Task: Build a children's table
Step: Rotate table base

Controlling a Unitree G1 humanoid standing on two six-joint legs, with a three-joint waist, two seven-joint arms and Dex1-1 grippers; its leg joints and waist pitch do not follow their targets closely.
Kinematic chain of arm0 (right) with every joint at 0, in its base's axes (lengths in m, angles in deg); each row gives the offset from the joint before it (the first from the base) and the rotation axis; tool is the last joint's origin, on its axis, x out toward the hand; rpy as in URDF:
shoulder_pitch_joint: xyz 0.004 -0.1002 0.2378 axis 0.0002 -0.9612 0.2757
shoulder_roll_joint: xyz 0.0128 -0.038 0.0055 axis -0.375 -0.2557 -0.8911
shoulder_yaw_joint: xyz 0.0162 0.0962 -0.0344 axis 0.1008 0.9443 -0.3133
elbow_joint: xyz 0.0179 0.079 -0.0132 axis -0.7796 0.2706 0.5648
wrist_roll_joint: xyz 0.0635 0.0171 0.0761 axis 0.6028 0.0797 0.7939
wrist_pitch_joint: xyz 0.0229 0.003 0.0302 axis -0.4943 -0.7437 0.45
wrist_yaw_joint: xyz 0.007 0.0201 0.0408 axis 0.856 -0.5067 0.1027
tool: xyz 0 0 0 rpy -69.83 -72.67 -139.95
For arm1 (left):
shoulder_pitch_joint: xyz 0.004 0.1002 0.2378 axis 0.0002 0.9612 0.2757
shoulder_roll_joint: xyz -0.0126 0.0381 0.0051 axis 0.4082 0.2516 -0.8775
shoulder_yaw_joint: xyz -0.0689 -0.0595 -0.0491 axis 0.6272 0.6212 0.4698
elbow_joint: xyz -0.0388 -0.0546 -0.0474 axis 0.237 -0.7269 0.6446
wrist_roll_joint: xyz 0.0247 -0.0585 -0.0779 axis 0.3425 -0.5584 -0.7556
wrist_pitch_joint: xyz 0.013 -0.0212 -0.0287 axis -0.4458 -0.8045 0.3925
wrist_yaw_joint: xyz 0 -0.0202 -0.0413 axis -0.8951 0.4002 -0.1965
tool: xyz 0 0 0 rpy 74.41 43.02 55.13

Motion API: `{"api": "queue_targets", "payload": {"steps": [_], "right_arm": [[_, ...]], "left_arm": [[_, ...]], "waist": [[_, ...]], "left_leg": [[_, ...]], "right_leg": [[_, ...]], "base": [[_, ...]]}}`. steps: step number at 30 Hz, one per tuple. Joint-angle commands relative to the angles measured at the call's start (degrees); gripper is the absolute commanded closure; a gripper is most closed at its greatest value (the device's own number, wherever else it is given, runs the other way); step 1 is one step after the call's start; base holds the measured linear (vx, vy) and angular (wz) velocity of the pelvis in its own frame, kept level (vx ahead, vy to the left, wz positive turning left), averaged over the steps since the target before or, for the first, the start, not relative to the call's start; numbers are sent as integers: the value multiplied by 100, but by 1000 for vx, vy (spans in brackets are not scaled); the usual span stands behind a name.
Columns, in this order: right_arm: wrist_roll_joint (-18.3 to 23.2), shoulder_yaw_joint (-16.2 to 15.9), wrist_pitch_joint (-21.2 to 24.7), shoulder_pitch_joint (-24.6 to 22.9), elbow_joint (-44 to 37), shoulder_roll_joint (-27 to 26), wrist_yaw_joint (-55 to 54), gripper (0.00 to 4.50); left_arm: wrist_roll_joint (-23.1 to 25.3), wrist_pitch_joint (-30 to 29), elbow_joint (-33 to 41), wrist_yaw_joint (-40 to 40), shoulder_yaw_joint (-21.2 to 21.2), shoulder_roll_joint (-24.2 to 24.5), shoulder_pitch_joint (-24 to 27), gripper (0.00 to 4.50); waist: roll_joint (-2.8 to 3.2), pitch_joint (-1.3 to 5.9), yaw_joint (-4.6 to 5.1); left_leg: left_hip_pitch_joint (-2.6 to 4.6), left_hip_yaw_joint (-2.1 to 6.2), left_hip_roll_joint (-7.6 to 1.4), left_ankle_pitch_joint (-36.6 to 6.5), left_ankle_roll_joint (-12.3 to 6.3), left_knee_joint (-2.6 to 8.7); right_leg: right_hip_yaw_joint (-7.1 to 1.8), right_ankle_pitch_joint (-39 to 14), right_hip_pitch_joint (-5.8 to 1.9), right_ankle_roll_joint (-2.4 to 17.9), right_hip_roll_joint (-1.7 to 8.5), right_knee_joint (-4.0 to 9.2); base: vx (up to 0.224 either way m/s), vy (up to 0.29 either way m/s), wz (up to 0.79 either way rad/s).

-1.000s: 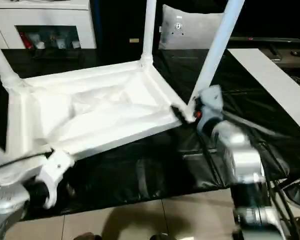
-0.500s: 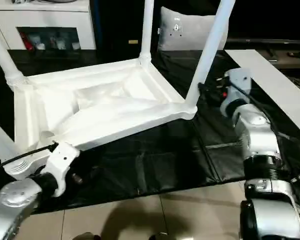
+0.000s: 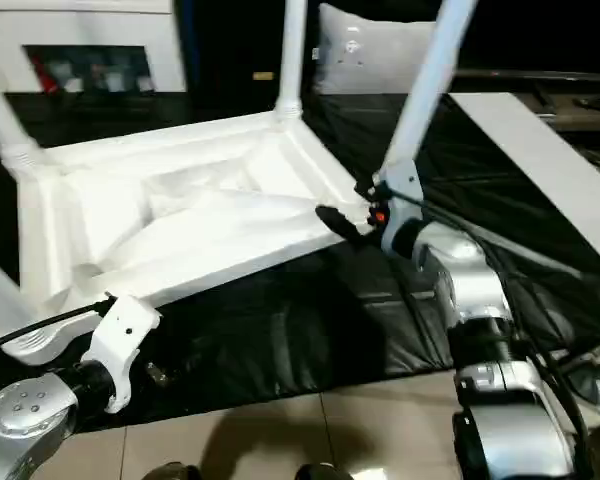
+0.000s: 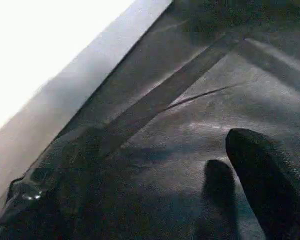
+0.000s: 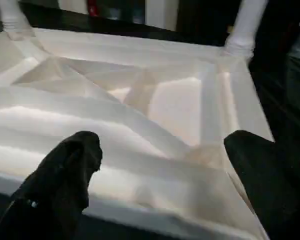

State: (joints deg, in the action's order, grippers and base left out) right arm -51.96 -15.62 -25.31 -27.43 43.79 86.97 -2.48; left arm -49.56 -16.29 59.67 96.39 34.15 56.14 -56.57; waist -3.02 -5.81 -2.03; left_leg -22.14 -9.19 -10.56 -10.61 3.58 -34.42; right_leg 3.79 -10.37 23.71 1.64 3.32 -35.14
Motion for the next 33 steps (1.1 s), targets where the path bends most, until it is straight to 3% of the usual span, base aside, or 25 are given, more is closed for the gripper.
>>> {"api": "queue_targets", "payload": {"steps": [1,3,4,5,7,10,13,18,20,26,29,31,33], "right_arm": [[-194,111,-325,339,573,17,-322,0],[-223,143,-452,549,875,34,-600,0],[-229,186,-491,648,1023,57,-747,0],[-230,190,-495,657,1037,59,-760,0],[-254,344,-667,884,1437,126,-1061,0],[-267,544,-796,1033,1789,283,-1444,0],[-309,653,-989,1175,2153,439,-1641,0],[-335,771,-1201,1298,2533,799,-1947,0],[-333,704,-1302,1237,2529,838,-1602,0],[-233,561,-1231,784,1990,532,-993,0],[19,353,-857,80,947,260,-600,0],[202,188,-569,-368,232,155,-419,0],[327,63,-336,-714,-306,95,-312,0]], "left_arm": [[-61,-215,359,-100,154,12,158,7],[-75,-369,562,-144,264,33,262,7],[-70,-444,652,-183,311,28,312,7],[-70,-451,660,-187,316,27,316,7],[-26,-616,821,-294,405,57,463,7],[134,-573,724,-437,421,73,547,7],[229,-599,680,-555,469,48,530,7],[300,-465,661,-601,456,81,534,7],[160,-326,705,-602,532,-57,576,7],[-311,-17,815,-372,965,-223,935,7],[-854,79,854,-32,1589,-319,1177,7],[-1043,221,790,114,1900,-314,1218,7],[-1210,405,719,252,2132,-301,1232,7]], "waist": [[7,204,-5],[30,191,-16],[-18,162,-1],[4,156,-9],[-53,120,-8],[-44,94,-15],[-55,88,-99],[-46,83,-150],[-50,78,-213],[-87,86,-142],[-100,91,-83],[-89,92,-49],[-58,89,-53]], "left_leg": [[71,25,-251,-1128,-330,444],[92,21,-256,-1184,-245,441],[86,16,-261,-1164,-236,449],[89,14,-263,-1163,-199,453],[83,-4,-259,-1122,-187,450],[102,-10,-258,-1060,-197,447],[121,-47,-255,-838,-252,424],[123,-52,-257,-936,-220,424],[111,-60,-254,-980,-202,424],[55,-42,-243,-1008,-255,428],[46,-31,-264,-904,-295,451],[78,-34,-280,-949,-336,462],[84,-26,-295,-1001,-333,480]], "right_leg": [[-291,-1602,-213,1136,415,450],[-292,-1705,-209,1086,418,451],[-294,-1669,-196,1080,415,449],[-293,-1647,-204,1050,410,435],[-296,-1536,-195,1008,401,425],[-300,-1414,-178,1016,394,417],[-301,-1060,-174,1075,373,379],[-307,-1183,-179,1041,393,390],[-302,-1250,-188,996,387,406],[-301,-1308,-231,975,405,420],[-310,-1219,-242,964,399,418],[-307,-1212,-210,1035,379,417],[-325,-1275,-218,966,389,427]], "base": [[0,0,0],[0,0,0],[0,0,0],[0,0,0],[0,0,0],[0,0,0],[0,0,0],[0,0,0],[0,0,0],[0,0,0],[0,0,0],[0,0,0],[0,0,0]]}}
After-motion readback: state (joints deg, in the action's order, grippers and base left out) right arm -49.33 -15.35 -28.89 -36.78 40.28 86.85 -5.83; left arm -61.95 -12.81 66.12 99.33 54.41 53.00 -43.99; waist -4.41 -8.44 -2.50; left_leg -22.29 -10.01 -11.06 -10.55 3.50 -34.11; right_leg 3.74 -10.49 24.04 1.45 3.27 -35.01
